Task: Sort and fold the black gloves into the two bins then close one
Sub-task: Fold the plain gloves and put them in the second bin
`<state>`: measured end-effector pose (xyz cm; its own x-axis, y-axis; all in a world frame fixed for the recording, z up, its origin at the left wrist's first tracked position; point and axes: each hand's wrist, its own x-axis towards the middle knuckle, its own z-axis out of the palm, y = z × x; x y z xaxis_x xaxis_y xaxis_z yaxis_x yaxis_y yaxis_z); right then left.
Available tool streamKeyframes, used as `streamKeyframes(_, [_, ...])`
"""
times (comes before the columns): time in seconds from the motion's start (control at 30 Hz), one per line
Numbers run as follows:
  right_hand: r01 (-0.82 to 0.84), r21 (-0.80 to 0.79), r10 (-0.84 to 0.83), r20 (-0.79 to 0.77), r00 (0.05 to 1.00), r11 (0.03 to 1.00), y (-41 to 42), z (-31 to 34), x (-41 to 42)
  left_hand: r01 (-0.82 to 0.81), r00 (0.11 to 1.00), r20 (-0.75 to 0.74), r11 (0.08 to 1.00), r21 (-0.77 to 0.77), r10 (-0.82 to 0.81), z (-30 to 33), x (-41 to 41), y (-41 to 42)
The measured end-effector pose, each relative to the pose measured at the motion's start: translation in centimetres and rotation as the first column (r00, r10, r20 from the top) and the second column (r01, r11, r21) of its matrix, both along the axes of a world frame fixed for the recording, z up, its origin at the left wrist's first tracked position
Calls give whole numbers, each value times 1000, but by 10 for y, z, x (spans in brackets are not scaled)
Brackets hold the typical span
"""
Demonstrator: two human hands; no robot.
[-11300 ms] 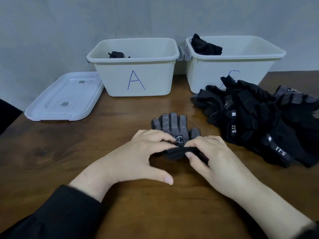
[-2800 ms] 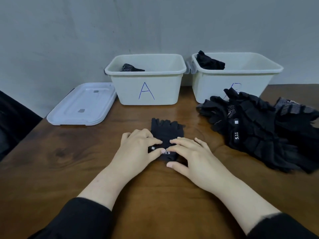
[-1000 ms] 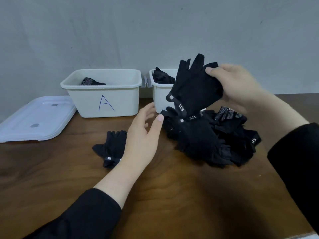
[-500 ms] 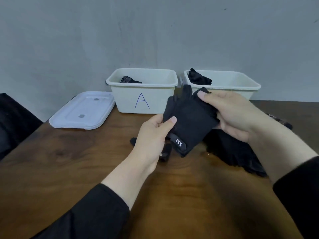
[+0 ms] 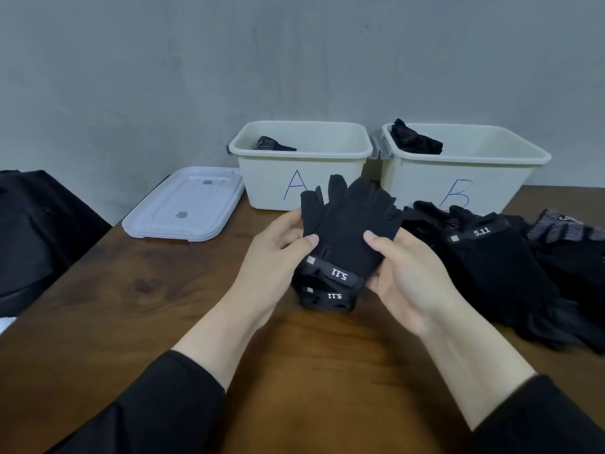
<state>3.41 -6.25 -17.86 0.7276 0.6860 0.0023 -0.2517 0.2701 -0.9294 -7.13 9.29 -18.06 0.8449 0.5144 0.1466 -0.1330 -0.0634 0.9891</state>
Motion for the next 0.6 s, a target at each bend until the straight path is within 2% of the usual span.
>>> streamKeyframes(0.2, [-8, -122, 14, 48, 999, 992, 20, 7, 24, 50, 998, 38, 992, -119, -45, -11, 3, 24])
streamKeyframes(0.3, [-7, -165, 20, 76, 997, 986, 33, 13, 35, -5, 1000, 30, 993, -116, 9, -9, 10, 31])
streamKeyframes(0.33, [-1, -216, 22, 97, 995, 976, 36, 12, 36, -46, 999, -27, 997, -57, 44, -9, 10, 34])
streamKeyframes(0.4, [54, -397, 38, 219, 975, 916, 38, 6, 30, -86, 967, -215, 971, 224, 135, -13, 6, 40])
streamKeyframes(0.47, [224, -588, 62, 425, 903, 777, 33, -8, 26, -77, 903, -329, 856, 512, 278, -22, -2, 51])
streamKeyframes(0.5, [332, -636, 79, 528, 845, 696, 28, -16, 24, -83, 882, -333, 805, 587, 333, -25, -4, 57])
streamKeyframes(0.53, [418, -624, 90, 618, 781, 661, 23, -23, 22, -90, 874, -325, 776, 624, 362, -27, -6, 61])
streamKeyframes(0.6, [460, -512, 112, 747, 655, 725, 10, -31, 15, -70, 883, -305, 742, 667, 357, -28, -8, 65])
